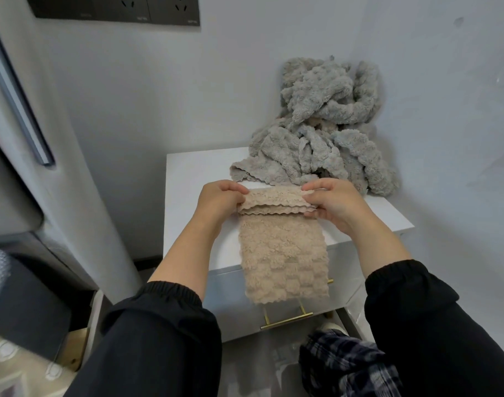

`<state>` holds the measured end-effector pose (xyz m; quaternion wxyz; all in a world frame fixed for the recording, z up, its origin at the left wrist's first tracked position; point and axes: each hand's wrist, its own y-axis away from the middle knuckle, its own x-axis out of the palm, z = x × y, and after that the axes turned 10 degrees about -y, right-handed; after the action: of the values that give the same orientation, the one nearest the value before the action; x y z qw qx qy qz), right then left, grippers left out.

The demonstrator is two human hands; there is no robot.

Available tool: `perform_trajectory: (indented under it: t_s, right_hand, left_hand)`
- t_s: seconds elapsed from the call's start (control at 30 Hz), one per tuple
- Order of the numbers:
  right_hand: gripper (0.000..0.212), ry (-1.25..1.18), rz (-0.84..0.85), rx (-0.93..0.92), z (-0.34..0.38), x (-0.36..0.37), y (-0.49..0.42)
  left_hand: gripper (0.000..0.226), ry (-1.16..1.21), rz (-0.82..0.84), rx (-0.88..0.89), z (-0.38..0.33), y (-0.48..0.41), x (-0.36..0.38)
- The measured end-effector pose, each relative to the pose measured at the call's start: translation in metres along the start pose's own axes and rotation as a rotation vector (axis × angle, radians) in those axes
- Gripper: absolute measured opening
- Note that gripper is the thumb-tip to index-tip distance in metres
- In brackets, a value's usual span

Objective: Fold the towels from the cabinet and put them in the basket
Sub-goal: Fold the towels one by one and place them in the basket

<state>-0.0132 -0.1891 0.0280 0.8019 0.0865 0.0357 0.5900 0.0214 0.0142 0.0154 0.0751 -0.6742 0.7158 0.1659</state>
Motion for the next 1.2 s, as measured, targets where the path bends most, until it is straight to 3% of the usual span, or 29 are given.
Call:
perform_trajectory:
  t_s: [0.13, 0.3, 0.53, 0.6, 0.7, 0.87, 0.93, 1.03, 1.13, 1.2]
  right_hand:
    - [0.011, 0.25, -0.085, -0.099, -0.014, 0.005, 0.003]
    - [0.015, 0.58, -0.141, -0.259, -0.025, 0.007, -0.006]
    - [0.02, 0.735, -0.126, -0.261, -0.028, 0.004, -0.014]
    - [0.037, 0.727, -0.088, -0.236, -0.026, 0.001, -0.016]
    - [0.052, 0.674, -0.022, -0.206, -0.022, -0.002, -0.015]
    - [0.06, 0.444, 0.047, -0.061, -0.016, -0.006, -0.012]
    - [0.063, 0.381, 0.049, 0.022, -0.015, -0.008, -0.011]
    - [0.065, 0.378, 0.028, 0.127, -0.012, -0.011, -0.011]
    - [0.064, 0.358, 0.016, 0.171, -0.011, -0.011, -0.01]
    - [0.059, 0.325, 0.006, 0.168, -0.01, -0.011, -0.008]
  left_hand:
    - [0.031, -0.237, -0.018, 0.07, 0.004, 0.001, 0.006]
    - [0.017, -0.481, -0.071, 0.117, 0.008, 0.001, 0.016]
    - [0.021, -0.638, -0.066, 0.17, 0.016, -0.008, 0.014]
    - [0.023, -0.679, -0.056, 0.196, 0.017, -0.01, 0.013]
    - [0.062, -0.702, 0.025, 0.191, 0.018, -0.013, 0.008]
    - [0.073, -0.71, 0.142, 0.209, 0.016, -0.014, 0.002]
    - [0.063, -0.727, 0.15, 0.194, 0.013, -0.011, -0.001]
    - [0.021, -0.681, 0.114, 0.178, 0.008, -0.008, -0.004]
    - [0.027, -0.594, 0.122, 0.133, 0.007, -0.007, -0.007]
    - [0.02, -0.508, 0.125, 0.112, 0.007, -0.008, -0.008]
